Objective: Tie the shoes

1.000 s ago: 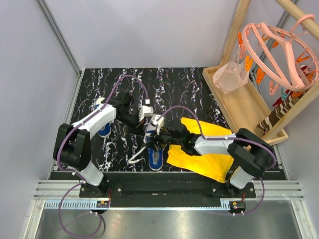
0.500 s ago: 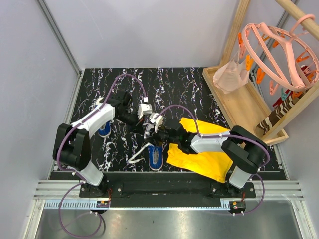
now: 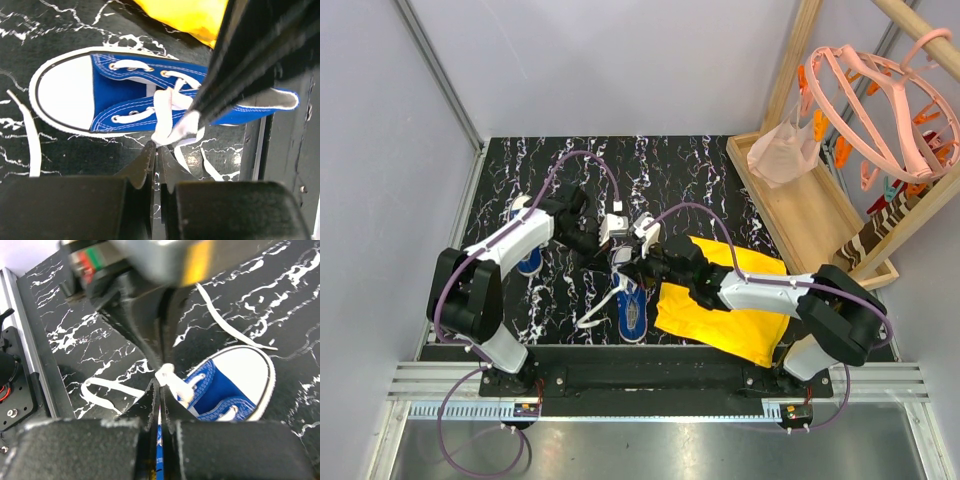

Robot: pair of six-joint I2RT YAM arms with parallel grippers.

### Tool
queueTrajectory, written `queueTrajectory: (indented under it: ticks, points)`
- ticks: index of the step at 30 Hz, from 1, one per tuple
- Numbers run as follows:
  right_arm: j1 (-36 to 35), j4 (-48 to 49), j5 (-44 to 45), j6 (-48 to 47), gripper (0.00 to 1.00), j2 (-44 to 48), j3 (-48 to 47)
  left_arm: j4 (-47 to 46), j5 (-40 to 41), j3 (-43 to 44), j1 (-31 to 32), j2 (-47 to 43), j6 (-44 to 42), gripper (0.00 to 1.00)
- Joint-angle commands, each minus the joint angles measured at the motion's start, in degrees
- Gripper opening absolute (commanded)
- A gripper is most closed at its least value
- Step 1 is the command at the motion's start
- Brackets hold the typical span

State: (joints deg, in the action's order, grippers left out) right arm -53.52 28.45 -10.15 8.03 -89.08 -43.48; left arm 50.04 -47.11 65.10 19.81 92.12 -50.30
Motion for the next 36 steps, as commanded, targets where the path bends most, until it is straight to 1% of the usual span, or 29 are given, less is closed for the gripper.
queueTrajectory:
  ticks: [1,8,11,15,17,19,20,23,25,26,27,29,31,32,33,36]
  points:
    - [1.31,0.56,2.51,1.28,0.00,2.68,2.00,1.90,1.14,-0.76,0.58,-0.80,-5.59,0.06]
    - [1.75,-0.76,2.59,1.46,0.00,3.91,3.93,1.99,2.55,-2.70,0.49,-1.94,-7.96,0.04]
    - [1.75,-1.20,2.77,1.46,0.00,4.79,4.90,1.82,2.73,-4.19,0.58,-3.17,-10.24,0.07]
    - [1.84,-1.20,0.93,0.76,0.00,5.05,5.16,-0.28,3.69,-5.07,0.58,-3.61,-9.56,0.00]
    - [1.84,-1.72,-0.21,0.15,0.08,5.32,4.82,-1.26,5.09,-4.64,0.40,-3.35,-7.71,0.00]
    - [1.84,-2.69,-1.27,-0.56,0.15,5.67,3.85,-1.26,5.71,-4.37,0.23,-3.00,-6.92,0.00]
    - [1.84,-3.65,-1.53,-1.78,0.25,6.54,3.67,-1.44,6.59,-4.28,0.14,-2.73,-6.39,0.00]
    - [2.01,-6.37,-3.03,-5.64,0.41,9.69,3.84,-1.53,6.95,-4.80,-0.30,-2.73,-5.16,0.00]
    - [2.10,-7.70,-4.43,-7.50,0.48,11.99,4.90,-1.53,6.60,-5.07,-0.56,-2.56,-3.58,0.00]
    - [2.10,-8.66,-4.96,-10.46,0.52,14.43,5.42,-1.44,6.60,-4.90,-0.65,-2.29,-2.88,0.00]
    - [2.01,-8.85,-7.14,-11.71,0.58,15.59,6.56,-1.26,6.51,-4.55,-0.65,-1.68,-2.26,0.00]
    - [2.01,-9.72,-10.05,-16.35,0.62,17.79,7.27,-0.74,6.07,-3.50,-0.65,-0.63,-0.85,0.00]
    - [2.10,-12.17,-16.37,-18.31,0.66,17.71,6.40,0.23,5.46,-2.35,-0.74,0.78,0.46,0.00]
    - [2.01,-13.14,-18.91,-20.14,0.66,16.32,5.52,0.49,4.84,-2.00,-0.65,1.31,0.64,0.00]
    - [1.93,-13.68,-23.99,-20.86,0.68,15.17,3.78,1.10,4.58,-1.65,-0.74,2.18,0.82,0.00]
    - [-0.70,-15.17,-27.46,-23.15,0.69,8.15,-0.44,1.11,3.96,-0.94,-1.00,3.33,2.75,0.00]
